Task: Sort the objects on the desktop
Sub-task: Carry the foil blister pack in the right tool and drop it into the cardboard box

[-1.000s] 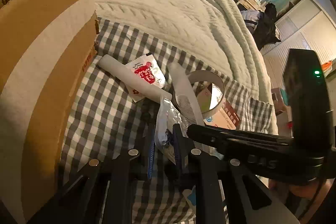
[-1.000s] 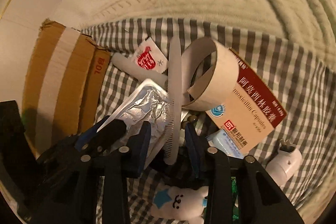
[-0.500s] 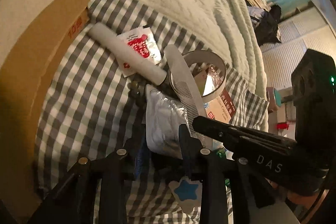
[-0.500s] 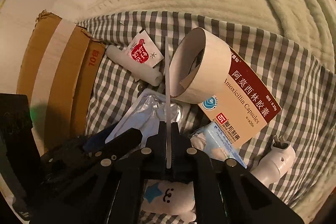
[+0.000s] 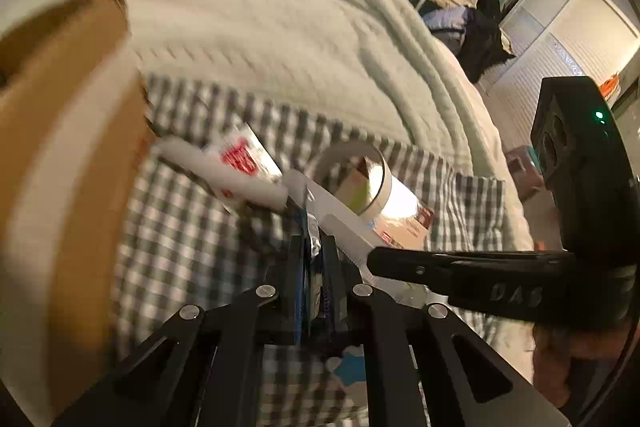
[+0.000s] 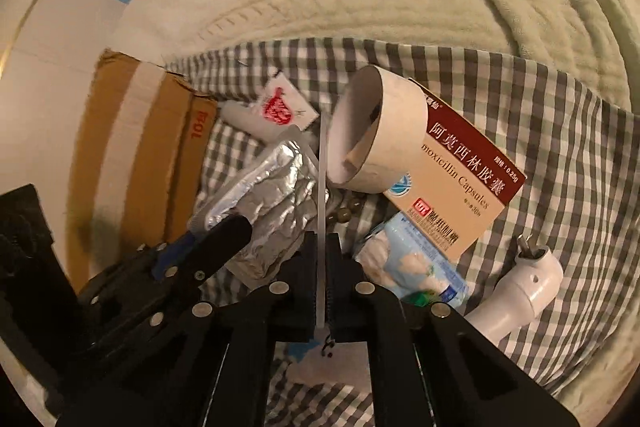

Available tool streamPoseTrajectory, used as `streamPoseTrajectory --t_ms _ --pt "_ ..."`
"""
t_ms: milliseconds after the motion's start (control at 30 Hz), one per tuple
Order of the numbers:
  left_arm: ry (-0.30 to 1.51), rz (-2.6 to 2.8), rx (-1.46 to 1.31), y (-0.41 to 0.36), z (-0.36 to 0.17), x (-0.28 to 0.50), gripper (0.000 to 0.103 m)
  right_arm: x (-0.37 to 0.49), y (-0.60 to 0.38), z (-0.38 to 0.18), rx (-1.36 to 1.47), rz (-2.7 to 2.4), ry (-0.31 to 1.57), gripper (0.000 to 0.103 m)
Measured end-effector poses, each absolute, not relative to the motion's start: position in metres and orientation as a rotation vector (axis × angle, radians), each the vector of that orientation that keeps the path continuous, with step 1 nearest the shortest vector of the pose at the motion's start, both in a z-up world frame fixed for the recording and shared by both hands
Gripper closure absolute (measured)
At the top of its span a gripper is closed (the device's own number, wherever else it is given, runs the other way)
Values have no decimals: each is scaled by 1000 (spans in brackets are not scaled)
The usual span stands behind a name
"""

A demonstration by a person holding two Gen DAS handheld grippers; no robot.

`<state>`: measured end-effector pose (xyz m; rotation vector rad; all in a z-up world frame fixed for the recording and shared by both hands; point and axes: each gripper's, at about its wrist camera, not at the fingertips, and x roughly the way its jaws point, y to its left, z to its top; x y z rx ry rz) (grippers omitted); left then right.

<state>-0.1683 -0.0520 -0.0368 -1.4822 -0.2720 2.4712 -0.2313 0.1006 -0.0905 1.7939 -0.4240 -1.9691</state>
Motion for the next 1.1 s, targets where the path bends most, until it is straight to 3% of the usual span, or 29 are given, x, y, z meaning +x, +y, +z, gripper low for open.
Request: streamPoseTrajectory --t_ms 100,267,433,567,733,900,1100 --pt "-167 2482 -1434 -48 -24 -158 96 -225 101 -80 1779 -1955 -437 100" --pt "-142 2539 -1402 -57 4 -156 96 -221 94 -50 1703 -1985 -429 100" --pt "-113 2672 -1292 -76 62 -154 96 -213 63 13 1522 -2097 -224 100" --pt "-142 2767 -1209 -103 104 -147 96 -198 25 58 1376 -2141 -69 100" --pt "-262 2868 -1138 -160 142 -134 96 -182 -11 89 1252 -2134 -37 100" --pt "-394 2989 -1133 -217 153 -124 96 -176 -61 100 1159 -2126 27 100" --pt "-447 2988 -1325 -261 110 -123 96 -178 -122 69 1199 -2049 39 100"
